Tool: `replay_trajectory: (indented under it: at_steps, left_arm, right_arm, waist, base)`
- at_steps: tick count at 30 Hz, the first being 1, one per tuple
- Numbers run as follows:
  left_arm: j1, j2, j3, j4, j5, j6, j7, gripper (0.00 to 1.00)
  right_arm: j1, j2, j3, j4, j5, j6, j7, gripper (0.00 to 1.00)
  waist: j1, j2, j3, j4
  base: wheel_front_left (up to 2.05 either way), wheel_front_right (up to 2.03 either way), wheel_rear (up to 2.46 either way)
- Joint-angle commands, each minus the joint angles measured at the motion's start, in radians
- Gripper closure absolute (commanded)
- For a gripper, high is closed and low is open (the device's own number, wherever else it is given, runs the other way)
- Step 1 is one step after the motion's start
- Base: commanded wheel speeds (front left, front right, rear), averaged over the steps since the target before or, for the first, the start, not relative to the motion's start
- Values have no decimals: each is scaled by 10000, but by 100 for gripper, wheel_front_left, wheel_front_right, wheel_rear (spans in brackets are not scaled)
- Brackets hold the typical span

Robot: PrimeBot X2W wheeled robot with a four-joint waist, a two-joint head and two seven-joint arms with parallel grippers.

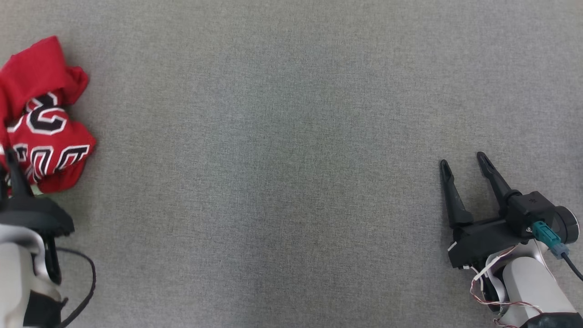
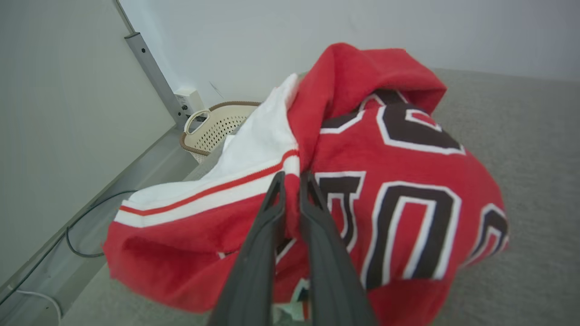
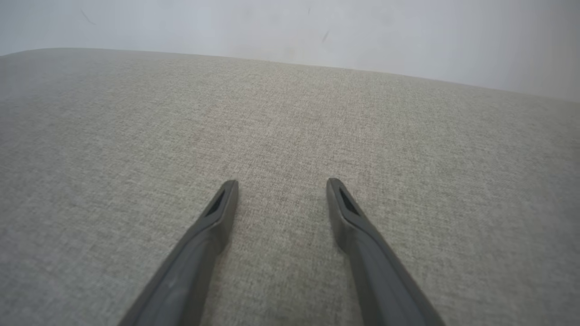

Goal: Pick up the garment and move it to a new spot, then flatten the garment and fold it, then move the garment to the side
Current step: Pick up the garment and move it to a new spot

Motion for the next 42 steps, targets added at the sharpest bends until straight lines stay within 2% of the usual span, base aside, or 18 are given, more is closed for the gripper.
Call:
replay_trajectory:
  at_steps: [1, 9, 13, 19, 24, 28, 34, 42]
  left_arm:
    - [-150, 72, -57, -141, 144, -63, -18, 100]
    - [-615, 350, -839, -1699, 546, -707, -17, 100]
    - [-913, 242, -1557, -2445, 794, -1106, -17, 100]
    - [-1408, -387, -2728, -3380, 655, -1667, -18, 100]
    - [-1591, -1156, -3882, -3467, 428, -1988, -18, 100]
    - [-1622, -1563, -4842, -3031, 50, -2064, -18, 100]
    - [-1862, -1733, -6312, -2311, -548, -2121, -18, 100]
    - [-2244, -1733, -7791, -2126, -1534, -1714, -18, 100]
  right_arm:
    - [-39, 76, 28, 145, 38, -7, 6, 0]
    - [30, 569, 105, 185, 68, -9, 3, 0]
    - [65, 821, 146, 262, 148, -7, 3, 0]
    - [101, 1060, 91, 353, 264, -7, 3, 0]
    - [112, 1249, 27, 385, 294, -7, 3, 0]
    - [149, 1408, 3, 424, 328, -7, 3, 0]
    - [200, 1630, 169, 469, 367, -7, 3, 0]
    - [176, 1838, 368, 534, 397, -7, 2, 0]
  waist:
    - [0, 0, -57, 9]
    - [0, 0, -642, -197]
    - [0, 0, -874, -409]
    - [0, 0, -1090, -902]
    - [0, 0, -1178, -1521]
    - [0, 0, -1226, -2092]
    - [0, 0, -1244, -3091]
    - [0, 0, -1304, -4160]
  base:
    - [0, 0, 0]
    - [0, 0, 0]
    - [0, 0, 0]
    - [0, 0, 0]
    - [0, 0, 0]
    - [0, 0, 0]
    - [0, 0, 0]
    - [0, 0, 0]
